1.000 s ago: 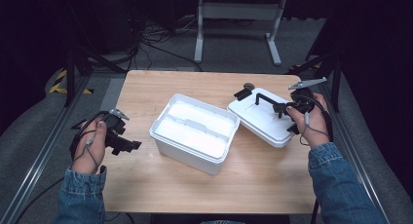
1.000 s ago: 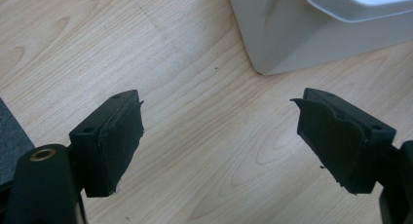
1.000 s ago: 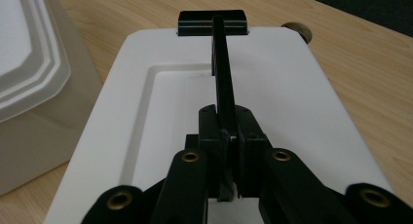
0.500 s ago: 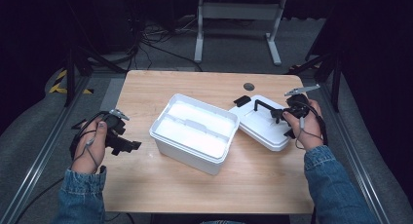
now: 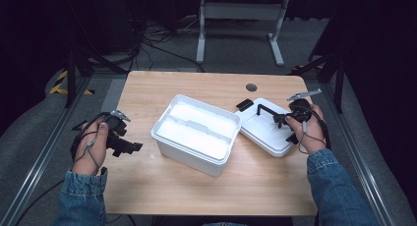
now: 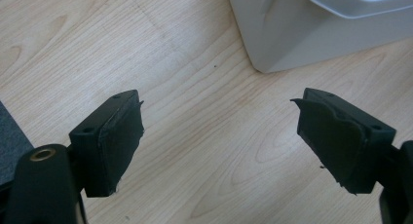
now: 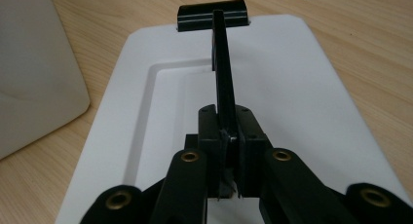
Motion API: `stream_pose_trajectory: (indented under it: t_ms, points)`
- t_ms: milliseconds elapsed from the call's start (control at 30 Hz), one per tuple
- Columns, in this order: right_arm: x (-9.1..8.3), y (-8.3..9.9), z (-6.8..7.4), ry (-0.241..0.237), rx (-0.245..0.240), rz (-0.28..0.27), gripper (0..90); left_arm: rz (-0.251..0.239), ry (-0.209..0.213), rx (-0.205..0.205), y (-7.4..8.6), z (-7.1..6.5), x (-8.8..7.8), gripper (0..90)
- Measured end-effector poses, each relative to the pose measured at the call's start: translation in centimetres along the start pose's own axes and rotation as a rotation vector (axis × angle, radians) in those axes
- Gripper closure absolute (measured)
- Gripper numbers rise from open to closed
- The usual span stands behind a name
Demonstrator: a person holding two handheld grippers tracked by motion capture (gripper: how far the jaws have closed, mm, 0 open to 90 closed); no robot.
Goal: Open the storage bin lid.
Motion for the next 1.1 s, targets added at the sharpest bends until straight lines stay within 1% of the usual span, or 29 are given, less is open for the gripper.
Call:
stream_pose_trajectory:
  t_ms: [67, 133, 167, 367, 467, 567, 733, 800, 900, 933, 1000, 1067, 1100]
  points:
    - [0.3, 0.4, -0.3, 0.001, 0.006, 0.023, 84.2, -0.001, -0.001, 0.002, -0.1, 0.0, 0.0, 17.7]
    - [0.3, 0.6, -0.4, 0.003, 0.005, 0.030, 84.1, -0.001, -0.002, -0.002, -0.1, 0.0, 0.0, 17.7]
    - [0.6, 1.0, -0.6, 0.003, 0.009, 0.043, 84.0, 0.000, -0.001, 0.004, -0.2, 0.0, 0.0, 17.6]
    - [0.9, 1.7, -1.1, 0.009, 0.021, 0.063, 83.6, 0.006, 0.009, 0.006, -0.4, 0.0, 0.3, 17.6]
    - [1.3, 2.1, -1.3, 0.009, 0.033, 0.079, 83.3, 0.002, 0.008, 0.005, -0.5, 0.1, 0.2, 17.6]
    - [1.5, 2.3, -1.5, 0.009, 0.047, 0.082, 82.8, 0.000, 0.006, 0.013, -0.6, 0.1, 0.3, 17.7]
    - [1.7, 2.6, -1.8, 0.021, 0.051, 0.096, 81.7, 0.006, 0.015, 0.009, -0.6, 0.0, 0.4, 17.6]
    - [1.7, 2.7, -2.0, 0.021, 0.064, 0.083, 80.2, 0.004, 0.010, 0.013, -0.6, 0.1, 0.3, 17.7]
    - [1.6, 2.7, -2.1, 0.030, 0.065, 0.070, 74.3, 0.003, 0.010, 0.012, -0.5, 0.1, 0.3, 17.7]
    - [1.4, 2.6, -2.1, 0.038, 0.077, 0.046, 65.1, 0.004, 0.014, 0.012, -0.6, 0.1, 0.3, 17.6]
    - [1.2, 2.5, -2.2, 0.057, 0.075, 0.016, 58.3, 0.003, 0.013, 0.013, -0.6, 0.0, 0.4, 17.7]
    - [0.8, 2.4, -2.2, 0.081, 0.074, -0.004, 53.9, 0.004, 0.018, 0.009, -0.6, 0.0, 0.4, 17.7]
    - [0.7, 2.3, -2.3, 0.086, 0.073, -0.019, 52.0, 0.004, 0.018, 0.009, -0.6, 0.0, 0.4, 17.7]
Point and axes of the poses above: each handheld gripper's, and its own axes: x roughly forward along the jaws, y roughly out of its underside, z roughly to its left, the point moved 2 cm from there along x, roughly forward along the jaws, and after that the axes turned 5 degrees about x, right-handed, at the moved point
